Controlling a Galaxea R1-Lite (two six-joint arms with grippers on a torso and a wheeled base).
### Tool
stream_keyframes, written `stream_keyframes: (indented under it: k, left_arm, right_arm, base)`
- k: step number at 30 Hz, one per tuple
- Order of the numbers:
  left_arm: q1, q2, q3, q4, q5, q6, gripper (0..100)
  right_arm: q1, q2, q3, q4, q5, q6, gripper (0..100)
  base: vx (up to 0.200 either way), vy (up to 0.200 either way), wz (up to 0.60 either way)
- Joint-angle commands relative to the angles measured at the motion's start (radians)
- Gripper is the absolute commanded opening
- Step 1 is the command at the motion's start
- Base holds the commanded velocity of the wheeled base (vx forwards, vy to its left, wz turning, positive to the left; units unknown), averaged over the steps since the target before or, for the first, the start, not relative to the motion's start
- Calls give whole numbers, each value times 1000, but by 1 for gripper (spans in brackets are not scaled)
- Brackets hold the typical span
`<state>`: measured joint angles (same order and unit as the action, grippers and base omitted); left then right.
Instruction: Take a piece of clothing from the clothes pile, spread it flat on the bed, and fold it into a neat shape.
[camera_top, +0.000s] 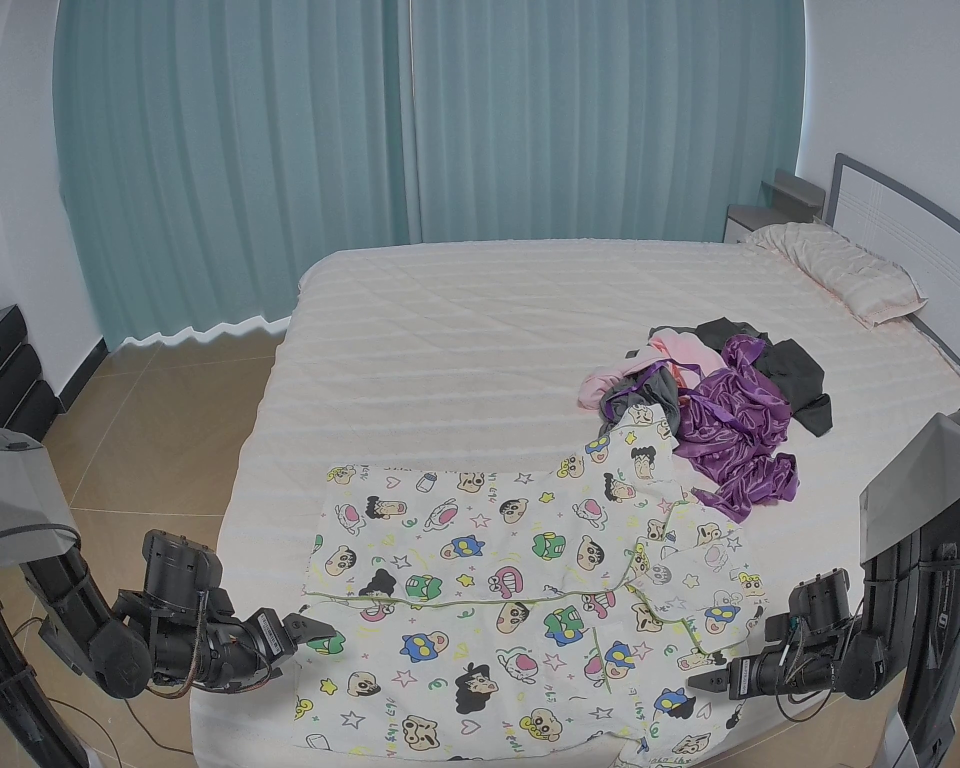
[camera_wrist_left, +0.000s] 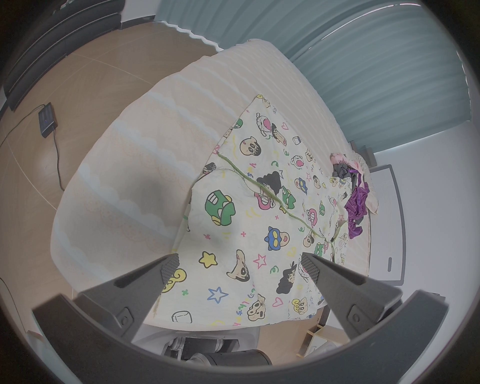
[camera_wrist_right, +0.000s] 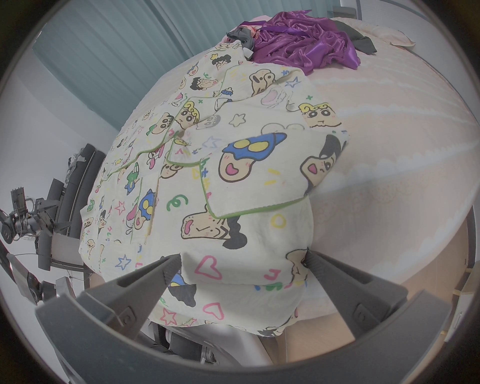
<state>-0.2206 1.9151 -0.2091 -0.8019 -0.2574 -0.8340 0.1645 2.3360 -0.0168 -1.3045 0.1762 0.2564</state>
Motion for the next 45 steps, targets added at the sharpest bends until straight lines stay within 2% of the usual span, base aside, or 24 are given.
stream_keyframes:
  k: [1, 6, 11, 15, 24, 25, 28, 31, 34, 40, 45]
  left_arm:
    - [-2, 10, 1, 0, 0, 0, 100]
    - [-5, 2, 22, 0, -2, 38, 100]
    - [-8, 1, 34, 0, -8, 61, 100]
    - [-13, 1, 34, 0, -8, 61, 100]
    - [-13, 1, 37, 1, -6, 61, 100]
    - [-13, 4, 37, 1, -6, 61, 100]
    - [-13, 9, 37, 1, -5, 62, 100]
    - [-13, 9, 37, 1, -5, 61, 100]
    - [-13, 9, 36, 1, -5, 61, 100]
    - [-13, 10, 34, 1, -5, 59, 100]
    - [-11, 12, 33, 1, -6, 59, 100]
  right_arm:
    - [-3, -106, 17, 50, -3, 0, 100]
    - [3, -182, 17, 217, 0, -5, 100]
    - [1, -196, 17, 267, 3, -5, 100]
    - [20, -147, 17, 249, 8, -6, 100]
    - [56, -17, 17, 48, -3, 11, 100]
    - [59, 0, 17, 30, -7, 21, 0]
    - [69, 2, 17, 2, -14, 37, 0]
    - [69, -41, 17, -39, -15, 90, 0]
    - [59, -60, 17, -90, -15, 98, 0]
    - [-14, -52, -15, -196, -15, 98, 0]
    - [-45, -49, -109, -194, -12, 96, 0]
  base:
    - [0, 0, 0]
    - [0, 0, 0]
    - [0, 0, 0]
    - [0, 0, 0]
    - [0, 0, 0]
    - [0, 0, 0]
    - [0, 0, 0]
    - [0, 0, 0]
    - [0, 0, 0]
    - [0, 0, 0]
    - [0, 0, 0]
